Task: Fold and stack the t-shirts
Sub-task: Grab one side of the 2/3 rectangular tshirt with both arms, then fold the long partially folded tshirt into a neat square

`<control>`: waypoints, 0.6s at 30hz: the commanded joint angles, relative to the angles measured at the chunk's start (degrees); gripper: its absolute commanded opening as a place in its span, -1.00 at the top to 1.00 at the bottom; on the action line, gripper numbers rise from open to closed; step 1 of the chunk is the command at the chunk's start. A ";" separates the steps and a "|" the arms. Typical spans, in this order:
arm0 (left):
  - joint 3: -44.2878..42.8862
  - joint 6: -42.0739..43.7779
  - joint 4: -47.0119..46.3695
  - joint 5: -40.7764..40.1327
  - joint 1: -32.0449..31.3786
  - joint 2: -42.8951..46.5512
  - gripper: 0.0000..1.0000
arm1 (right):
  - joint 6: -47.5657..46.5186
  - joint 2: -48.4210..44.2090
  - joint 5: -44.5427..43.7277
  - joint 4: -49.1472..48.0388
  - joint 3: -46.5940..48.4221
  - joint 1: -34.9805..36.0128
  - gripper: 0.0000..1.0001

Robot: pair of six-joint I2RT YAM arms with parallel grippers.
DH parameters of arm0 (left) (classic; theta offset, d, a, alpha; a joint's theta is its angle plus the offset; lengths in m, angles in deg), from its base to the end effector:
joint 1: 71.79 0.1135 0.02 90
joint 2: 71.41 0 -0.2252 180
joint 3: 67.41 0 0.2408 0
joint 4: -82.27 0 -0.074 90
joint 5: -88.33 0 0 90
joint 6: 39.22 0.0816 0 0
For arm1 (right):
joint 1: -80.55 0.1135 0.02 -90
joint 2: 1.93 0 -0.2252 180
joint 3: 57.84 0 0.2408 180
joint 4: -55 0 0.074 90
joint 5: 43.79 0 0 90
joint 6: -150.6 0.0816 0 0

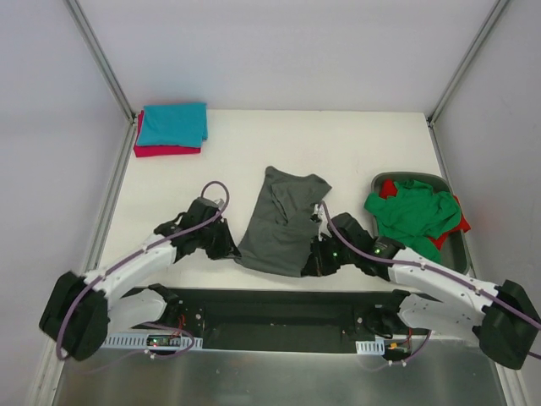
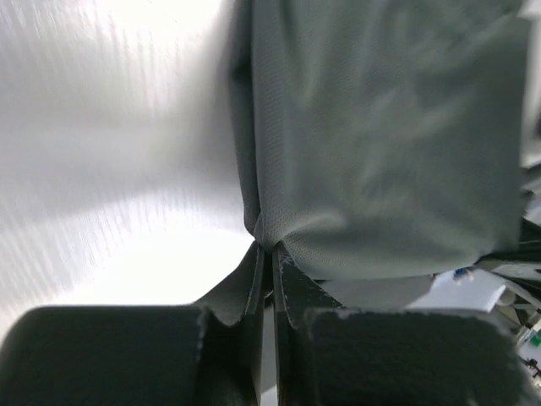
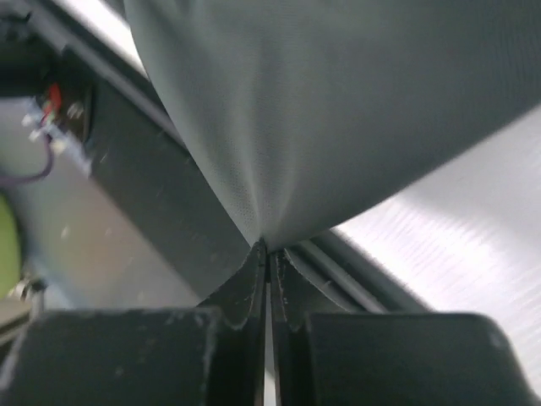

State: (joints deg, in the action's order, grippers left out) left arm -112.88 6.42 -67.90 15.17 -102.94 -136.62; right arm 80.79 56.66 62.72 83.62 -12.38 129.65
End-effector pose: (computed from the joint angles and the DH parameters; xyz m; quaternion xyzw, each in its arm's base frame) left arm 0.2025 -0.1500 0.1208 -0.0565 0.9279 -0.3179 0.1861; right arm 0.1466 0.2047 0.1496 -0.2823 0.8600 0.3378 0.2583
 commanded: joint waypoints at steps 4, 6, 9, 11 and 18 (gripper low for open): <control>-4.28 0.15 17.98 -0.58 -0.48 21.15 1.00 | 5.65 -7.78 21.43 8.84 4.83 4.15 0.99; -5.86 -0.03 21.06 -0.76 -0.48 24.41 1.00 | 7.40 -8.66 26.35 7.08 5.62 4.86 0.99; -8.23 0.15 24.84 -1.11 -0.48 26.88 1.00 | 10.48 -9.10 30.76 3.66 6.06 6.00 0.99; -9.81 0.24 27.22 -2.16 -0.48 27.59 1.00 | 11.45 -9.45 31.30 2.94 6.94 7.05 0.99; -14.91 1.47 32.94 -9.63 -0.48 29.97 1.00 | 14.36 -10.42 31.48 0.92 6.95 9.08 0.99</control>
State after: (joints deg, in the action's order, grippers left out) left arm -124.10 6.55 -40.21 13.40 -103.38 -107.94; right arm 92.00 47.50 89.82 85.72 -7.16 137.76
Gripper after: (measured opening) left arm 0.009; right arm 0.012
